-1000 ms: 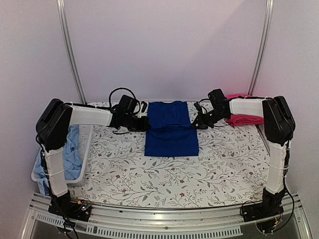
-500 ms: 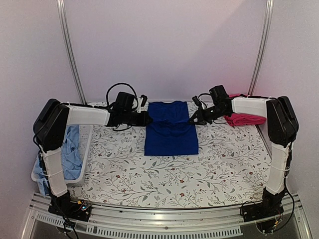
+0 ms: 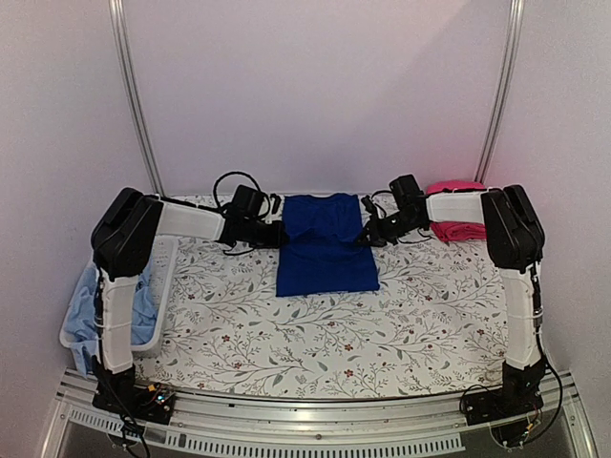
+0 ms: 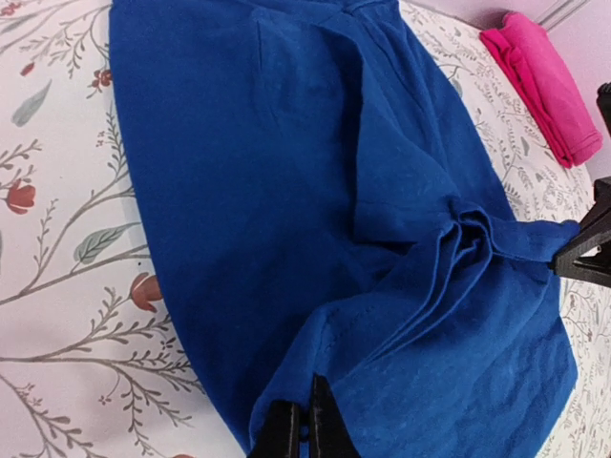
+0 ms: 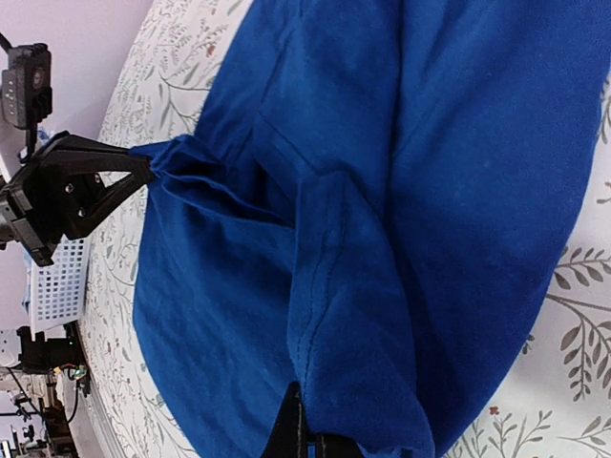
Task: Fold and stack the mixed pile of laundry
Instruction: Fold the rectangle-folded T-shirt at the center of the board, then smooth out the 2/3-rectangle-folded T-shirt at the center of the board.
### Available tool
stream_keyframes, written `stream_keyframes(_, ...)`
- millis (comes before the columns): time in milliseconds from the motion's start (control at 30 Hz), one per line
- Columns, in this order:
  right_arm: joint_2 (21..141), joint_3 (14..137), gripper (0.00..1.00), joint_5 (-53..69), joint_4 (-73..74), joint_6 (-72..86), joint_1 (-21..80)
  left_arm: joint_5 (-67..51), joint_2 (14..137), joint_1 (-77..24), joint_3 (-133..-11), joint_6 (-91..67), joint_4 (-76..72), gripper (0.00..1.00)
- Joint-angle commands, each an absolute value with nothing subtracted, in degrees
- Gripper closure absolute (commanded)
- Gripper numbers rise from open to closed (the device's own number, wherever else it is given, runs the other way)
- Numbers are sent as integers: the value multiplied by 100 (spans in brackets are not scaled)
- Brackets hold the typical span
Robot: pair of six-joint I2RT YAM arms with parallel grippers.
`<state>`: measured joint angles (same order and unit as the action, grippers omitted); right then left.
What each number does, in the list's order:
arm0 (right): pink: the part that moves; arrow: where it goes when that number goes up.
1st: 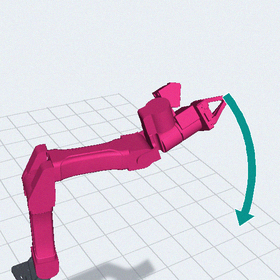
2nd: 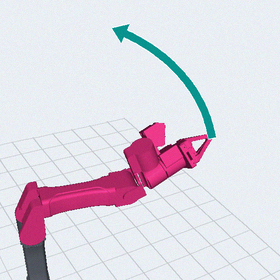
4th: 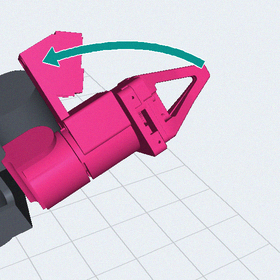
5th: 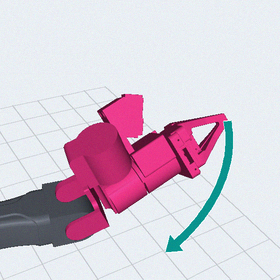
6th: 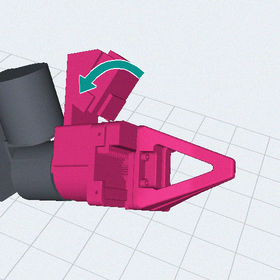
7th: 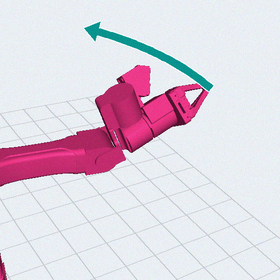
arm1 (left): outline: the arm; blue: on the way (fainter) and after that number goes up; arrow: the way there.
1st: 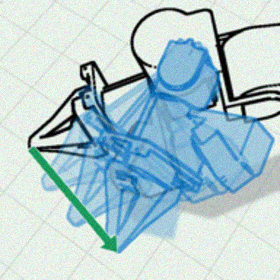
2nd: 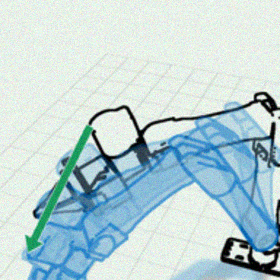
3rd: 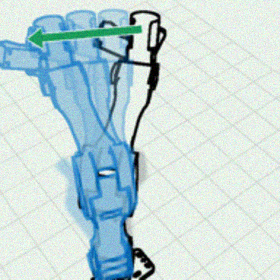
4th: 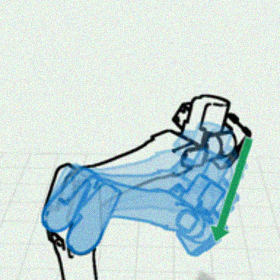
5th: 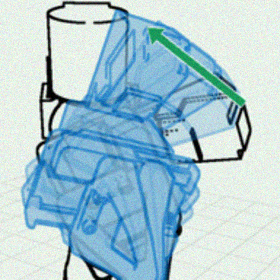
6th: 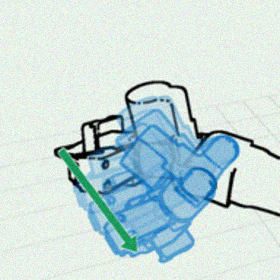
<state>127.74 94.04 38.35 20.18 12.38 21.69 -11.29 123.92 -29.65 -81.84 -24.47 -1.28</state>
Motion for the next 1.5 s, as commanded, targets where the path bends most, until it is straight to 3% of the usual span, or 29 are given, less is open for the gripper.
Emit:
stream_keyframes(0,12938,9471,95,3467,2112,1291,2133,-1116,12646,-2908,-8615,-2489,198,97)
stream_keyframes(33,12938,9493,92,3449,2142,1296,2113,-1135,12666,-2898,-8677,-2478,313,94)
stream_keyframes(67,12924,9525,83,3432,2155,1313,2096,-1142,12666,-2888,-8714,-2463,371,91)
stream_keyframes(133,12825,9601,56,3343,2219,1377,2032,-1095,12560,-2828,-8706,-2489,483,75)
stream_keyframes(200,12657,9676,39,3327,2344,1443,1919,-1081,12310,-2705,-8607,-2561,568,60)
stream_keyframes(300,12207,9644,21,3282,2615,1453,1759,-1128,11686,-2559,-8193,-2547,574,43)
stream_keyframes(367,11872,9531,16,3421,2817,1358,1740,-1245,11212,-2555,-7854,-2456,634,36)
stream_keyframes(600,11234,8435,16,4996,2718,1385,2051,-2888,10448,-3056,-6601,-2917,-178,32)
stream_keyframes(833,11635,7767,19,6388,1549,2155,2767,-3590,11176,-3832,-6468,-4003,-1607,35)
stream_keyframes(1033,12356,7274,20,6423,1049,2427,2779,-3533,11776,-3840,-6048,-4747,-2346,39)
stream_keyframes(1233,12577,6751,22,6301,1303,2245,2672,-3387,11729,-3833,-5519,-4547,-1920,41)
stream_keyframes(1467,11324,6550,23,6390,1697,1865,2509,-3540,10493,-3860,-4892,-4332,-1781,42)
